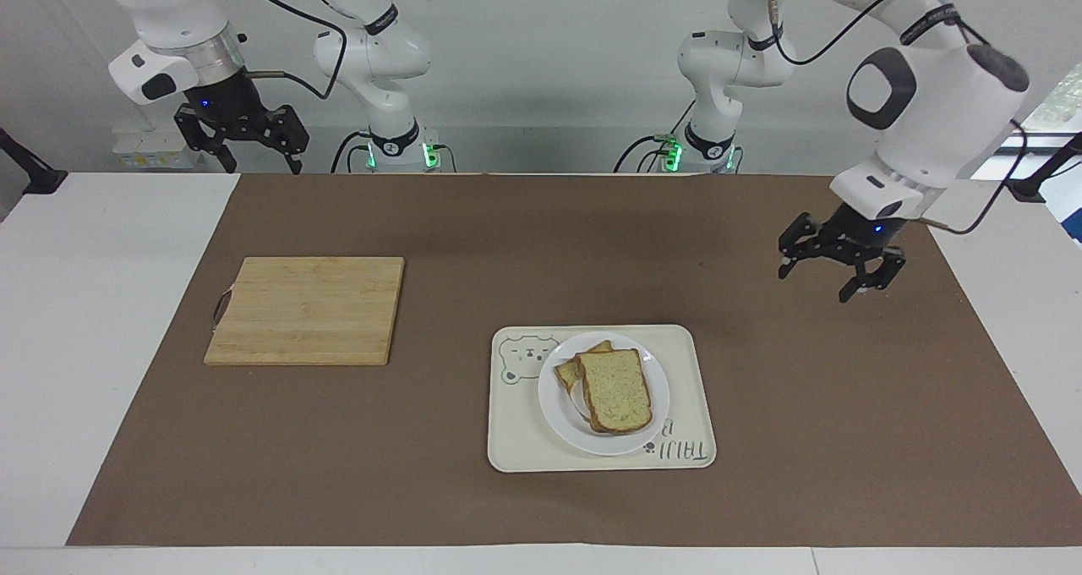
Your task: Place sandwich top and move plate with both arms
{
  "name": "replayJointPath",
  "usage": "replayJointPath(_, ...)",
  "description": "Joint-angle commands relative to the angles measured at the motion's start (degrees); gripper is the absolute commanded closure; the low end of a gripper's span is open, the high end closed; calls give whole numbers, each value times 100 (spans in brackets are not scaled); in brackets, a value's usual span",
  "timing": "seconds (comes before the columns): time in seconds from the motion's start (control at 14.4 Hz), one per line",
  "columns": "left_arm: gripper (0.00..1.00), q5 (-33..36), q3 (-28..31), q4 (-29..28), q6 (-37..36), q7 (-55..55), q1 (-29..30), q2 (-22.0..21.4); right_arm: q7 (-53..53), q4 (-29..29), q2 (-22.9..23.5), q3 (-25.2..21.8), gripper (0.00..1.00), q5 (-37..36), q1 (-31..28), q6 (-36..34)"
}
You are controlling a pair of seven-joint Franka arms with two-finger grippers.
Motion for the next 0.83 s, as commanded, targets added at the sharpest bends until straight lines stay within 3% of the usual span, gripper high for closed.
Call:
replayJointPath(0.0,0,386,249,905,-1234,-7,-23,111,89,-114,-81,28,0,-29,-63,71)
replayJointPath(0.35,0,657,470,1460,-2555,-33,-32,-134,98,-114,-81,37,0,-11,-71,98)
replayJointPath(0.76,0,746,470,1339,-2548,-51,-23,-495,80,-9,42,28,0,50,-106,151)
